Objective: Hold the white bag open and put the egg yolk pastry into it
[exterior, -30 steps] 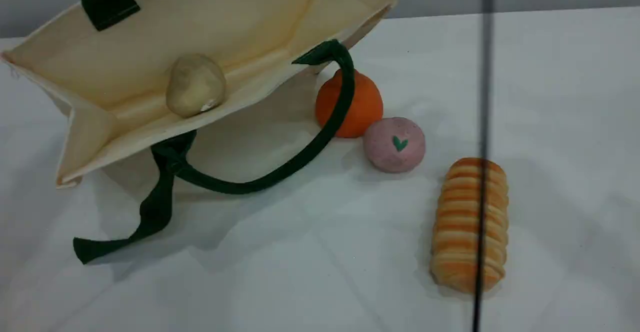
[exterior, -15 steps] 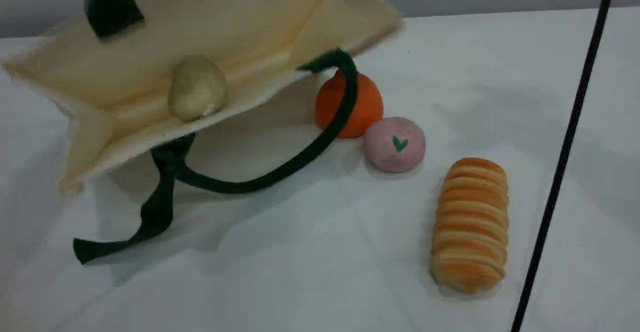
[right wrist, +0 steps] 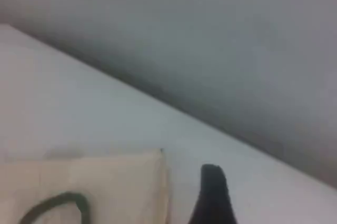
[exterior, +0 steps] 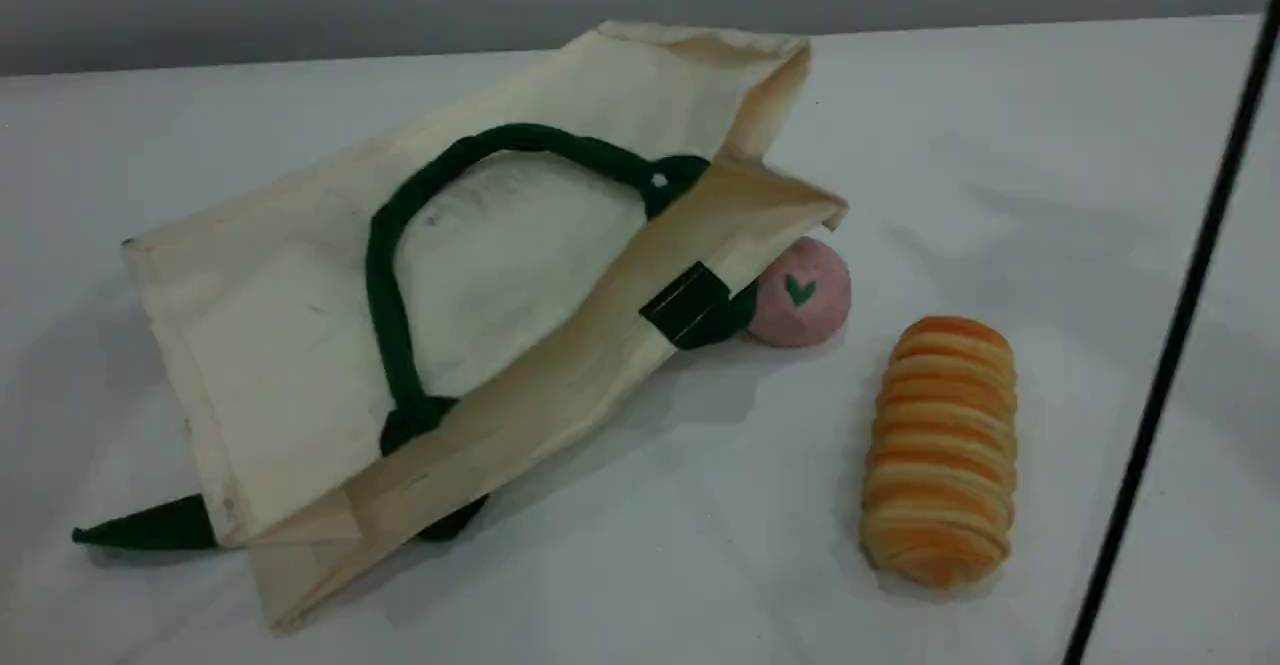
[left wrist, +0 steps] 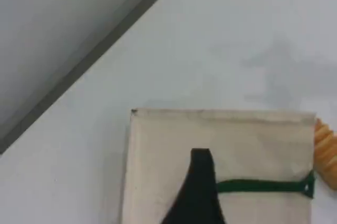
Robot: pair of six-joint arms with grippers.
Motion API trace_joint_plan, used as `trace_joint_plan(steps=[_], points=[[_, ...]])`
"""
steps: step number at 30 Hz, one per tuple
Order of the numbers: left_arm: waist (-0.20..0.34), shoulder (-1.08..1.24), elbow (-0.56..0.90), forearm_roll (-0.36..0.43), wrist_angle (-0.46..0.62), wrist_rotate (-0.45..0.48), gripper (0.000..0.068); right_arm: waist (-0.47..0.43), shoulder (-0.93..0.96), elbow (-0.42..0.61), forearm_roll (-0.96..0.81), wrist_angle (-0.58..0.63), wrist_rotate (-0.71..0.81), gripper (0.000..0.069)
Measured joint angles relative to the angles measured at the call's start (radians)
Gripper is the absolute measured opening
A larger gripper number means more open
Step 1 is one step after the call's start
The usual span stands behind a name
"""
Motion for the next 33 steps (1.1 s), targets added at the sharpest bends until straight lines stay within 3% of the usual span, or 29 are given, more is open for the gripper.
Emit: trace_joint_plan(steps=[2,9,15,24,33], points=[[0.000,-0.035,0.000,0.017,0.000,-0.027,0.0578,0.000,-0.056,0.000,-0.014,0.018,0.000,0.0484],[0.000,-0.201,0.000,0.202,0.003,-0.188,0.0575,0.000,-0.261,0.000,-0.027,0.094,0.006,0.0484],[0.000,-0.353,0.000,0.309,0.003,-0.303,0.0528,0.000,-0.443,0.000,-0.074,0.164,0.044,0.0484],[0.000,-0.576,0.084,0.332,0.001,-0.404,0.0484,0.001,-0.690,0.000,-0.264,0.278,0.269,0.0484],[0.000,-0.849,0.375,0.363,-0.001,-0.404,0.0484,0.001,-0.910,0.000,-0.425,0.480,0.463,0.0484]])
